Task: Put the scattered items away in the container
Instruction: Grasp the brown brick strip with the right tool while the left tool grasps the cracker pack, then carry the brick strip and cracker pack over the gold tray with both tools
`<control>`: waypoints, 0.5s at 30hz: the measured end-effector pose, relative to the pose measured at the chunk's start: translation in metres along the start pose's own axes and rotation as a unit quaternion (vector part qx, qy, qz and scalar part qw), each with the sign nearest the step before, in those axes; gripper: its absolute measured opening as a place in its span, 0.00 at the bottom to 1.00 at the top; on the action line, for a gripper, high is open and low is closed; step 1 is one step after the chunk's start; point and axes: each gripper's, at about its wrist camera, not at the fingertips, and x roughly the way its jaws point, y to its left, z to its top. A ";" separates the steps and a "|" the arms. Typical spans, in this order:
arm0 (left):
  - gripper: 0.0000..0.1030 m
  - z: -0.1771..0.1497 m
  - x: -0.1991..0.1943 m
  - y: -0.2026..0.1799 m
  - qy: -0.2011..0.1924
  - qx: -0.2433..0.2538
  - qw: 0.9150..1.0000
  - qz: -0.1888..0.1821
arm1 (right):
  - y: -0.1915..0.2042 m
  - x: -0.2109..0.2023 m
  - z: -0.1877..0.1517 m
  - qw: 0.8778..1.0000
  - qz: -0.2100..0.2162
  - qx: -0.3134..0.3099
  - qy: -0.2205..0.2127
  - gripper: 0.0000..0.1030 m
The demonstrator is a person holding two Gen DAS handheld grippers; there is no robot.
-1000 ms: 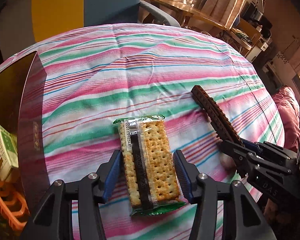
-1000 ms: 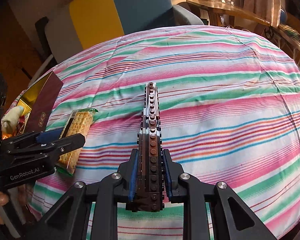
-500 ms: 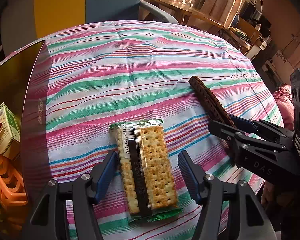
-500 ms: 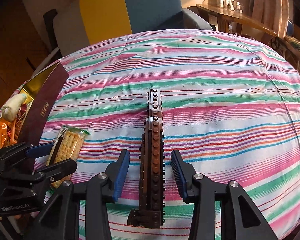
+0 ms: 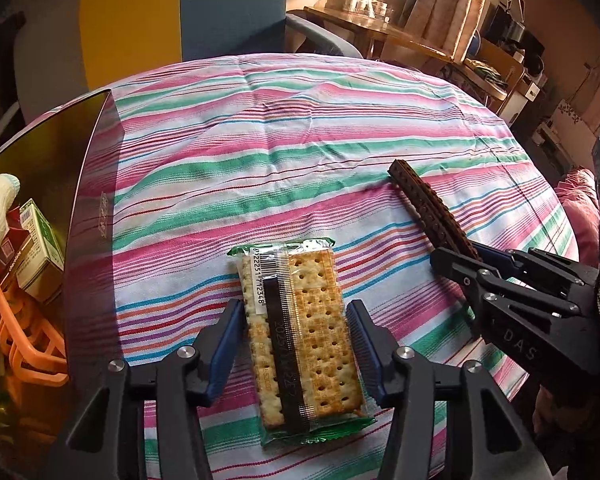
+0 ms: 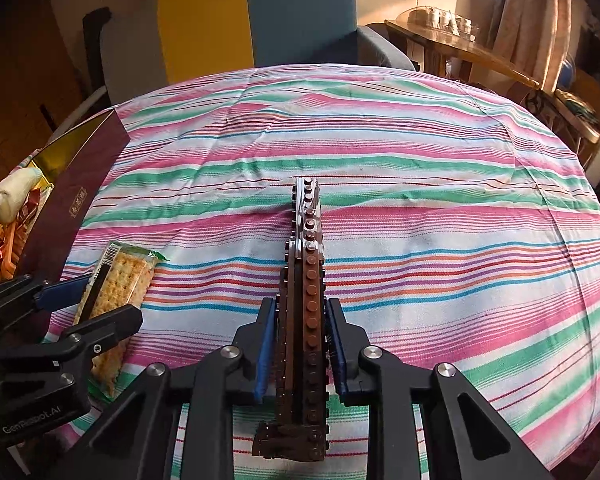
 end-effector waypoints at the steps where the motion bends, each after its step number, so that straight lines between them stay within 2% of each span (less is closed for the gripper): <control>1: 0.52 -0.001 -0.004 0.000 -0.006 0.000 1.000 0.000 | 0.001 -0.002 -0.001 1.000 0.003 0.002 0.000 0.24; 11: 0.51 -0.010 -0.058 0.025 -0.065 -0.039 0.997 -0.014 | 0.038 -0.031 -0.006 0.999 0.032 -0.010 -0.032 0.24; 15: 0.51 -0.015 -0.081 0.041 -0.090 -0.054 0.995 -0.003 | 0.062 -0.045 -0.001 0.997 0.054 -0.027 -0.050 0.24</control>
